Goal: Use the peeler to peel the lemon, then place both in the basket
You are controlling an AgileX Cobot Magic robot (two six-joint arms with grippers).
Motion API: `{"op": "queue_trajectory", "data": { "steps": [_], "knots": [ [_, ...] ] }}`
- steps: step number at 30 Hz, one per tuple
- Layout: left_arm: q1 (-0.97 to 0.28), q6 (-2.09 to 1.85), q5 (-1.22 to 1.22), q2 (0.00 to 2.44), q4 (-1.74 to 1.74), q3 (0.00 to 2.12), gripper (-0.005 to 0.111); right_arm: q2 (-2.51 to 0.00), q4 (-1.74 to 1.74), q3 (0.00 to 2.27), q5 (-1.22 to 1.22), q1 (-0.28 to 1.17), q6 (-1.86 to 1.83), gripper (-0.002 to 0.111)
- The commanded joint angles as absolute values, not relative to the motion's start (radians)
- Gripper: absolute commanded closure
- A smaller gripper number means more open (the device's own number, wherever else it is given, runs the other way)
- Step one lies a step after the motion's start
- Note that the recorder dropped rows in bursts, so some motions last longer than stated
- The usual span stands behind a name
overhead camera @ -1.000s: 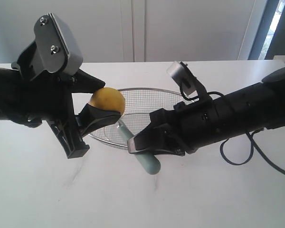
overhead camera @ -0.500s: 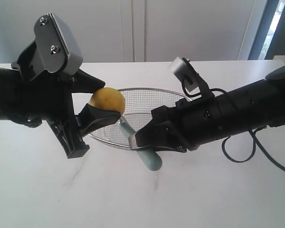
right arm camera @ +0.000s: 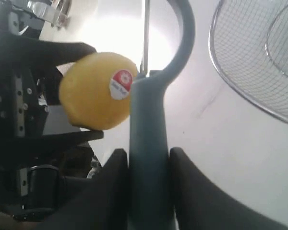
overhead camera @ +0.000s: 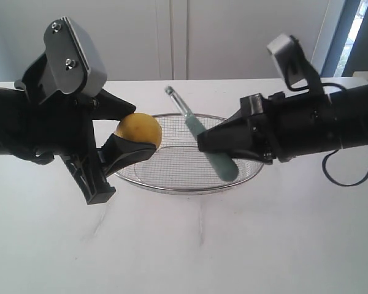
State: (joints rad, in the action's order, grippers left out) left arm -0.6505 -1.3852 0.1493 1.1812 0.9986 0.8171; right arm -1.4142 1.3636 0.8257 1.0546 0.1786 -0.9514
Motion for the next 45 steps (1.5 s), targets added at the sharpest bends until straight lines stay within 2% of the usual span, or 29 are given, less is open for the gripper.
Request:
{"op": "queue_trajectory", "data": {
  "steps": [1,10,19,35,45],
  "knots": [
    [-0.651,-1.384,0.159,1.174,1.024,0.816,0.107,-1.322,1.379,0.829,1.069,0.120,-0.965,0.108],
    [-0.651,-1.384,0.159,1.174,1.024,0.816,0.107,-1.211,1.317,0.826,0.965,0.038,-0.976,0.108],
    [-0.651,-1.384,0.159,1.174,1.024,0.816,0.107,-1.375,1.288,0.824,0.975,0.045,-0.938,0.108],
    [-0.651,-1.384,0.159,1.174,1.024,0.816,0.107,-1.592,1.323,0.824,0.980,0.305,-0.938,0.108],
    [-0.651,-1.384,0.159,1.174,1.024,0.816,0.107,-1.595,1.438,0.826,1.096,0.338,-1.014,0.108]
  ]
}}
